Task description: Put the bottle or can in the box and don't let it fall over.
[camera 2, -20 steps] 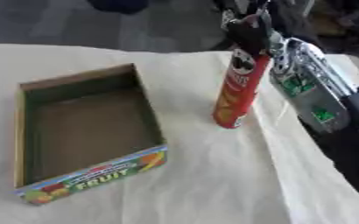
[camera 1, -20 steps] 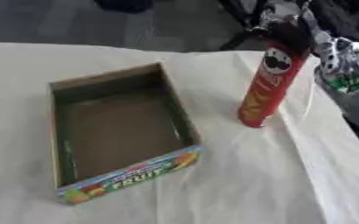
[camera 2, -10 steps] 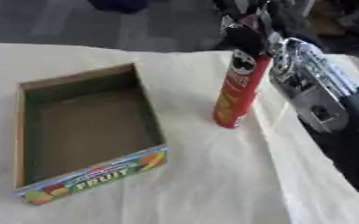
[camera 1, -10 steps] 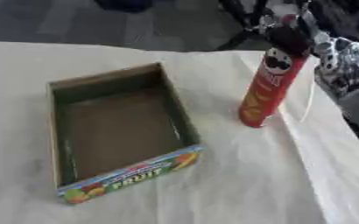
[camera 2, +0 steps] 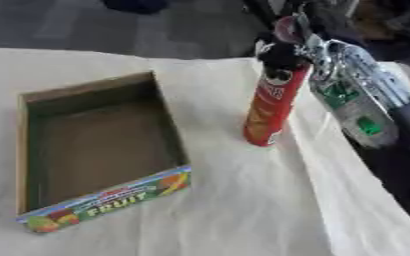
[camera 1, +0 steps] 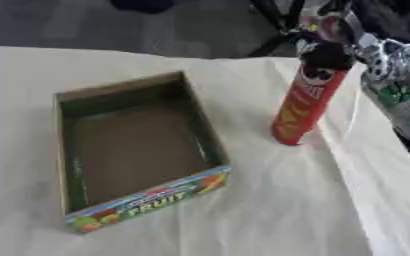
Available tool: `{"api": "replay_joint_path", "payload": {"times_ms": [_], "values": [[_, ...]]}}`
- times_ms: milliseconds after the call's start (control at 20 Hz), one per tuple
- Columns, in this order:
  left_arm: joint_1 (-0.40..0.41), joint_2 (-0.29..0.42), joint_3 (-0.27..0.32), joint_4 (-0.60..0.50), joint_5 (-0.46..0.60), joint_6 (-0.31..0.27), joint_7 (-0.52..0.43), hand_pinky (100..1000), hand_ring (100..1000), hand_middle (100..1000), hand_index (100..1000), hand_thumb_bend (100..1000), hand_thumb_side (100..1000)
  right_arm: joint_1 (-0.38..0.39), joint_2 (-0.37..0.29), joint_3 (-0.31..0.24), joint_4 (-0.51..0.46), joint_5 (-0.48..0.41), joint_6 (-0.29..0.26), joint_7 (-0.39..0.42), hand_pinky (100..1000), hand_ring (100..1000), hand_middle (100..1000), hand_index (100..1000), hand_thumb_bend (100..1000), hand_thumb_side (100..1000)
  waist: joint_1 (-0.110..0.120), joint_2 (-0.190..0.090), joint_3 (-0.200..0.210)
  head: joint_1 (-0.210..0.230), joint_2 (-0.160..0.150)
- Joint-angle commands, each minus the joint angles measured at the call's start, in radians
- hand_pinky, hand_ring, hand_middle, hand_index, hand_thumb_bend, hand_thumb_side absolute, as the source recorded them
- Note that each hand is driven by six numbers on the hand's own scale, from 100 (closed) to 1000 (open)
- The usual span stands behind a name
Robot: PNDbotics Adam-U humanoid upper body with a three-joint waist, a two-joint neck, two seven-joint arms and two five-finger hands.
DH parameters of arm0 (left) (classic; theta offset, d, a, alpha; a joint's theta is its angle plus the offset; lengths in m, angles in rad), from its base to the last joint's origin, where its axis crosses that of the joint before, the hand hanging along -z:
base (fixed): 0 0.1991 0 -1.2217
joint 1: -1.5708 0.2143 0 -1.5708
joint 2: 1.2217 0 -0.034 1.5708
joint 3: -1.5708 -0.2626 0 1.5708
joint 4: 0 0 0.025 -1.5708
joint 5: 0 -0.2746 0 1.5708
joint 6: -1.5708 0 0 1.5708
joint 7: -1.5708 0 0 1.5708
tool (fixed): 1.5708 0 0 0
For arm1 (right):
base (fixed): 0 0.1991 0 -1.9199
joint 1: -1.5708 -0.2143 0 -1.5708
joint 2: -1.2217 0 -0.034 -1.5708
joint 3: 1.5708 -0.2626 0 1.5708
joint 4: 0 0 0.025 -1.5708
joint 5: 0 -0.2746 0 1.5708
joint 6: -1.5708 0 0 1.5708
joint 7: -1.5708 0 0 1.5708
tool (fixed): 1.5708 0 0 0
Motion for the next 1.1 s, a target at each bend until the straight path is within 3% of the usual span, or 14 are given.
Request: {"api": "replay_joint_path", "payload": {"times_ms": [50,300,550,700,950,1100], "values": [[-0.014,0.016,0.000,-0.021,-0.002,0.001,-0.003,461,761,792,821,100,694,0.006,0.000,0.016,0.007,-0.020,0.014,0.018,374,710,788,784,100,122,0.006,-0.006,0.002,-0.001,-0.004],[-0.016,0.016,0.000,-0.021,-0.002,0.001,-0.006,462,762,790,820,100,694,0.004,0.003,0.018,0.010,-0.027,0.015,0.016,255,673,748,750,100,116,0.006,-0.003,0.005,-0.001,-0.006],[-0.016,0.016,-0.001,-0.021,-0.001,0.003,-0.009,461,761,783,819,100,693,0.005,0.004,0.017,0.015,-0.043,0.025,0.005,100,568,661,684,100,149,0.004,-0.002,0.006,0.001,-0.004],[-0.017,0.015,-0.001,-0.021,0.001,0.002,-0.010,460,760,780,818,100,691,0.007,0.003,0.017,0.013,-0.056,0.029,-0.013,100,518,611,641,100,157,0.004,-0.003,0.006,0.003,-0.003],[-0.018,0.014,-0.002,-0.021,0.005,0.002,-0.012,460,759,777,815,100,688,0.009,-0.001,0.022,0.009,-0.068,0.005,-0.045,100,334,447,468,100,100,0.003,-0.006,0.006,0.003,-0.002],[-0.018,0.014,-0.003,-0.021,0.006,0.003,-0.013,460,760,775,814,100,687,0.008,-0.004,0.023,0.012,-0.073,-0.013,-0.066,100,279,390,402,100,100,0.002,-0.008,0.006,0.004,-0.001]]}}
